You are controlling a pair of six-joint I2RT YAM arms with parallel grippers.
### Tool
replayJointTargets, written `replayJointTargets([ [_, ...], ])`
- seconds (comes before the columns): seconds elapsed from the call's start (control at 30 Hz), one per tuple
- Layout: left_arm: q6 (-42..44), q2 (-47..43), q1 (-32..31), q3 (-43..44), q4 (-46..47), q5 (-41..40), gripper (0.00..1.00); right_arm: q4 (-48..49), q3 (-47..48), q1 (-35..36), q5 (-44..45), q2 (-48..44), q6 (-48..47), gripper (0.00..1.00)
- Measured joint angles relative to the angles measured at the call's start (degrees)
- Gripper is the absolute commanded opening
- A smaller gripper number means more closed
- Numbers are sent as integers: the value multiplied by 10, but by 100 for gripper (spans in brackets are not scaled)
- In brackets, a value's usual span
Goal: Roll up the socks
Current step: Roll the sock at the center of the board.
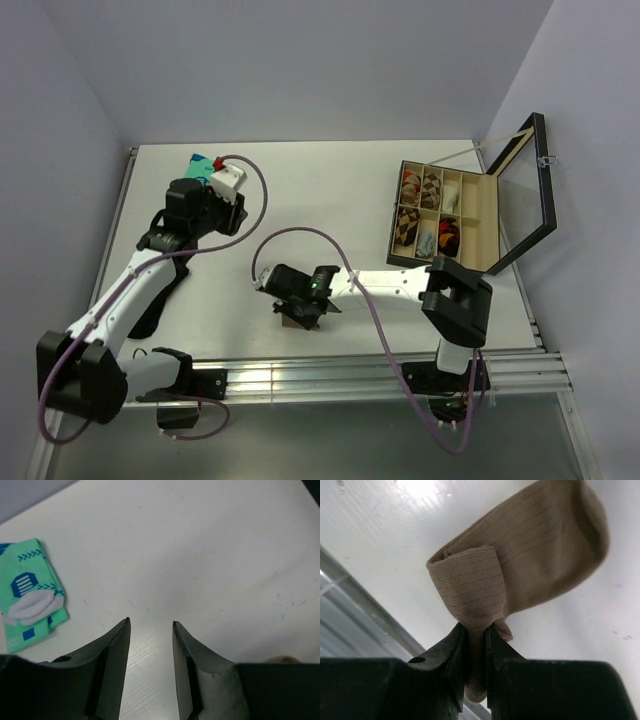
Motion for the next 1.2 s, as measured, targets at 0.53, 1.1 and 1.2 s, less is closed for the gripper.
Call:
replayJointTargets([
  [0.53, 20, -144, -1, -65, 59, 42, 47, -96, 158, -128, -267, 159, -26, 0],
  [1.1, 288, -157, -174, -219, -57, 115, 50, -169, 269, -214, -490, 290, -28, 7],
  [1.2, 320, -155, -184, -254, -53, 111, 50, -178, 283, -222, -513, 307, -28, 9],
])
